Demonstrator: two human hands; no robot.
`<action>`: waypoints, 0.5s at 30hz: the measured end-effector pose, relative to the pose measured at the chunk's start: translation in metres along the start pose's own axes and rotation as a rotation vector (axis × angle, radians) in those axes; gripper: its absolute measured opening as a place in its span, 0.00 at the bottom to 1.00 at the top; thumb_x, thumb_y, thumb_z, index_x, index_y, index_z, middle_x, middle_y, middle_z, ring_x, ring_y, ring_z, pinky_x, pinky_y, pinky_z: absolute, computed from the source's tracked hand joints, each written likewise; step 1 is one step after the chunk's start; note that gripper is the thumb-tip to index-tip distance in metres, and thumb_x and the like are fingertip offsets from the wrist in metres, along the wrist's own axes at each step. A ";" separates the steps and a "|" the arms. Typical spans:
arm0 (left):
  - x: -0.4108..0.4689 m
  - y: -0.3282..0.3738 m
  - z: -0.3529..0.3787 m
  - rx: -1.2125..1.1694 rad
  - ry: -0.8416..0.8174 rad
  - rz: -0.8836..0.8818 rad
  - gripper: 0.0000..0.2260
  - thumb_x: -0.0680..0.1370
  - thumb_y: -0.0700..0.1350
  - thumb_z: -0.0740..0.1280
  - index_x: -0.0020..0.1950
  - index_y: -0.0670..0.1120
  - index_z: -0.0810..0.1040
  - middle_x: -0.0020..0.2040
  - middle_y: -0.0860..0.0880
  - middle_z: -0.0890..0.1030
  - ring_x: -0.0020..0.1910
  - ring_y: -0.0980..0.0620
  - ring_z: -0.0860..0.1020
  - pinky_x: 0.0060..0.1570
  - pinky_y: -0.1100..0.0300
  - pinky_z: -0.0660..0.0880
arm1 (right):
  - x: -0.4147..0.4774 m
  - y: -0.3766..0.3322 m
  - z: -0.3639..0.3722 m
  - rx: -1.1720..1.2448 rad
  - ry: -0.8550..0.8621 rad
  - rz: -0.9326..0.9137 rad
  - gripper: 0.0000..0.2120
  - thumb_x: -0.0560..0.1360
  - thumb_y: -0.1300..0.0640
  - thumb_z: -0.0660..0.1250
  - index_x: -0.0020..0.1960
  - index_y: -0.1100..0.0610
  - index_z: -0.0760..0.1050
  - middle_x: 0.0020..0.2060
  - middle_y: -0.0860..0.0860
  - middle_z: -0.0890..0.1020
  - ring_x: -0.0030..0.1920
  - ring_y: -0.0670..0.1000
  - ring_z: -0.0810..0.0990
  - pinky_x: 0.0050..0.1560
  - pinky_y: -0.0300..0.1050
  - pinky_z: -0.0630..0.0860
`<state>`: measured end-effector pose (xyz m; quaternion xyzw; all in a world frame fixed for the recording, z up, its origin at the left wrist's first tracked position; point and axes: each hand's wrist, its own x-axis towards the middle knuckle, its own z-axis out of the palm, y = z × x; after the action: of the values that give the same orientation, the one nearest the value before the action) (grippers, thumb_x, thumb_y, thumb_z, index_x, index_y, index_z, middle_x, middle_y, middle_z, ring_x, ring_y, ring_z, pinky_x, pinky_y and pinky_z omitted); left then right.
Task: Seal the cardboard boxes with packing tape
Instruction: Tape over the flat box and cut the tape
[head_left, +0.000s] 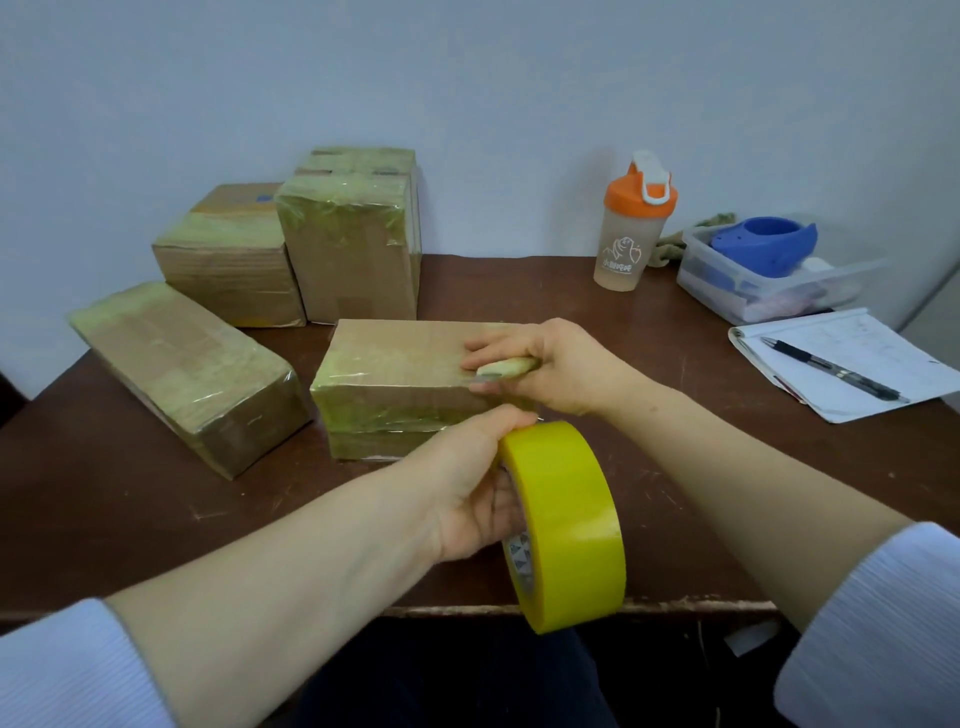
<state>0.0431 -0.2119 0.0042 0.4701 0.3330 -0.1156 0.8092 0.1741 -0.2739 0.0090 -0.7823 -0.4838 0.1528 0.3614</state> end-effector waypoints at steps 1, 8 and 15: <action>0.001 -0.003 -0.001 -0.012 0.009 -0.002 0.10 0.76 0.48 0.66 0.41 0.43 0.80 0.31 0.45 0.81 0.27 0.51 0.80 0.33 0.58 0.80 | 0.000 0.002 0.001 0.008 0.012 -0.021 0.15 0.69 0.55 0.74 0.55 0.51 0.81 0.58 0.41 0.78 0.62 0.43 0.74 0.66 0.37 0.66; -0.010 -0.020 -0.015 -0.023 -0.001 -0.117 0.14 0.74 0.47 0.69 0.31 0.43 0.85 0.32 0.44 0.81 0.27 0.48 0.79 0.33 0.57 0.79 | 0.001 0.005 0.003 0.017 0.028 -0.059 0.14 0.70 0.57 0.73 0.56 0.55 0.82 0.61 0.47 0.79 0.63 0.44 0.74 0.66 0.38 0.67; -0.015 -0.010 -0.013 0.028 -0.007 -0.131 0.14 0.78 0.47 0.65 0.37 0.40 0.82 0.31 0.43 0.80 0.26 0.48 0.79 0.29 0.58 0.78 | -0.015 -0.029 -0.017 -0.099 0.245 -0.077 0.15 0.74 0.46 0.67 0.46 0.59 0.80 0.41 0.51 0.81 0.42 0.46 0.78 0.48 0.45 0.74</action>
<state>0.0214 -0.2084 0.0026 0.4581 0.3586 -0.1744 0.7944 0.1578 -0.2864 0.0393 -0.7929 -0.4726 0.0183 0.3843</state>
